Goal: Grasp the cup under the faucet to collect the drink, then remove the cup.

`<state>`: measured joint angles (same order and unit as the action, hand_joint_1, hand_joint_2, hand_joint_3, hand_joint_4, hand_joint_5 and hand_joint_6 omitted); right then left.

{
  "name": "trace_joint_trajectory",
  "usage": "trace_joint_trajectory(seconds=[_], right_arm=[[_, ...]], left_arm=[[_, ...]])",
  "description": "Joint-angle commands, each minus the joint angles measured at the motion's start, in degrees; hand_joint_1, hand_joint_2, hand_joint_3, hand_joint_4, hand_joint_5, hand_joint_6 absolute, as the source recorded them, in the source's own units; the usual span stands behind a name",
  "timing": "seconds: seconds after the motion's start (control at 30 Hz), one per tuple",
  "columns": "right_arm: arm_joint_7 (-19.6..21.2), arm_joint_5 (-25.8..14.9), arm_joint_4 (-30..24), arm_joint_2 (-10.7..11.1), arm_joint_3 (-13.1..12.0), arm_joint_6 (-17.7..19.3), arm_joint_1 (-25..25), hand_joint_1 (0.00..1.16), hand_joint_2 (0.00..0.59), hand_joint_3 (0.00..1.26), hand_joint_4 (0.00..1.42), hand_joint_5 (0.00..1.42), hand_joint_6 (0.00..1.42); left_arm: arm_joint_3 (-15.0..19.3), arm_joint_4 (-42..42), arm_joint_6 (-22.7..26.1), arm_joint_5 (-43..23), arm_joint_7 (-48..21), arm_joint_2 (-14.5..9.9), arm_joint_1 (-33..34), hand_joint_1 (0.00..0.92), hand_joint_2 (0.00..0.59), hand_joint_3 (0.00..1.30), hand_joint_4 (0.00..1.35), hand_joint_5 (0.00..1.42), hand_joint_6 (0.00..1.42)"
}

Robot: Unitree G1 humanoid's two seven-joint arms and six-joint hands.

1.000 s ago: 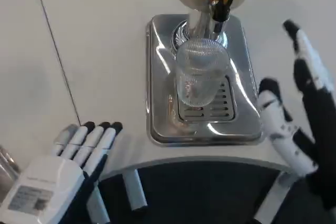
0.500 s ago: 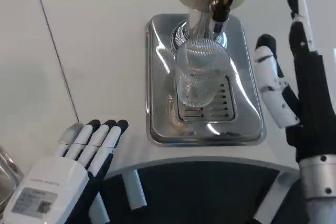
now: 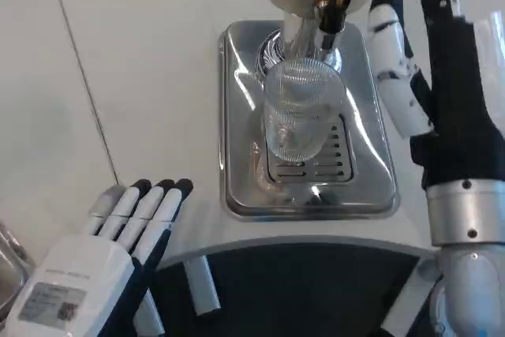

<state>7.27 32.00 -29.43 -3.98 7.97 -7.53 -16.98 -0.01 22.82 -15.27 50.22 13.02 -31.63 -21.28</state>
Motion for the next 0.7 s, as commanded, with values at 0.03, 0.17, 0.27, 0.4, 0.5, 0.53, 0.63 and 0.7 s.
trace_joint_trajectory(seconds=[0.03, 0.17, 0.27, 0.4, 0.5, 0.53, 0.63, 0.7], right_arm=[[0.44, -0.69, 1.40, -0.74, 0.57, -0.26, -3.00, 0.12, 0.586, 0.00, 0.00, 0.00, 0.00], [0.14, -1.37, 3.36, -1.32, 1.17, -1.01, -5.93, 0.12, 0.586, 0.00, 0.00, 0.00, 0.00], [-0.11, -1.49, 4.17, -1.33, 1.83, -1.51, -6.54, 0.12, 0.586, 0.00, 0.00, 0.00, 0.00], [0.17, -2.45, 5.92, -1.73, 2.25, -1.76, -6.41, 0.12, 0.586, 0.00, 0.00, 0.00, 0.00], [0.43, -2.65, 7.14, -1.95, 2.76, -1.77, -6.65, 0.11, 0.586, 0.00, 0.00, 0.00, 0.00], [0.43, -2.55, 7.54, -2.10, 3.04, -1.87, -6.85, 0.11, 0.586, 0.00, 0.00, 0.00, 0.00], [0.41, -2.35, 8.22, -2.49, 3.58, -2.22, -7.16, 0.11, 0.586, 0.00, 0.00, 0.00, 0.00], [0.50, -2.27, 8.45, -2.66, 3.84, -2.38, -7.13, 0.11, 0.586, 0.00, 0.00, 0.00, 0.00]], left_arm=[[0.11, -0.15, -0.45, 0.01, -0.82, 0.31, 0.00, 0.139, 0.061, 0.00, 0.00, 0.00, 0.01], [0.19, -0.26, -0.33, -0.28, -0.99, 0.39, 0.08, 0.139, 0.061, 0.00, 0.00, 0.00, 0.01], [0.43, -0.48, -0.27, -0.55, -1.07, 0.44, 0.18, 0.134, 0.063, 0.00, 0.00, 0.00, 0.01], [0.95, -0.97, -0.36, -0.96, -1.19, 0.19, 0.33, 0.130, 0.064, 0.00, 0.00, 0.00, 0.01], [1.27, -1.31, -0.59, -1.24, -1.23, 0.18, 0.44, 0.128, 0.064, 0.00, 0.00, 0.00, 0.01], [1.40, -1.41, -0.71, -1.37, -1.21, 0.14, 0.50, 0.128, 0.064, 0.00, 0.00, 0.00, 0.01], [1.68, -1.68, -0.95, -1.74, -1.19, -0.07, 0.64, 0.127, 0.064, 0.00, 0.00, 0.00, 0.01], [2.00, -1.95, -1.17, -2.01, -1.12, -0.30, 0.69, 0.126, 0.065, 0.00, 0.00, 0.00, 0.01]])
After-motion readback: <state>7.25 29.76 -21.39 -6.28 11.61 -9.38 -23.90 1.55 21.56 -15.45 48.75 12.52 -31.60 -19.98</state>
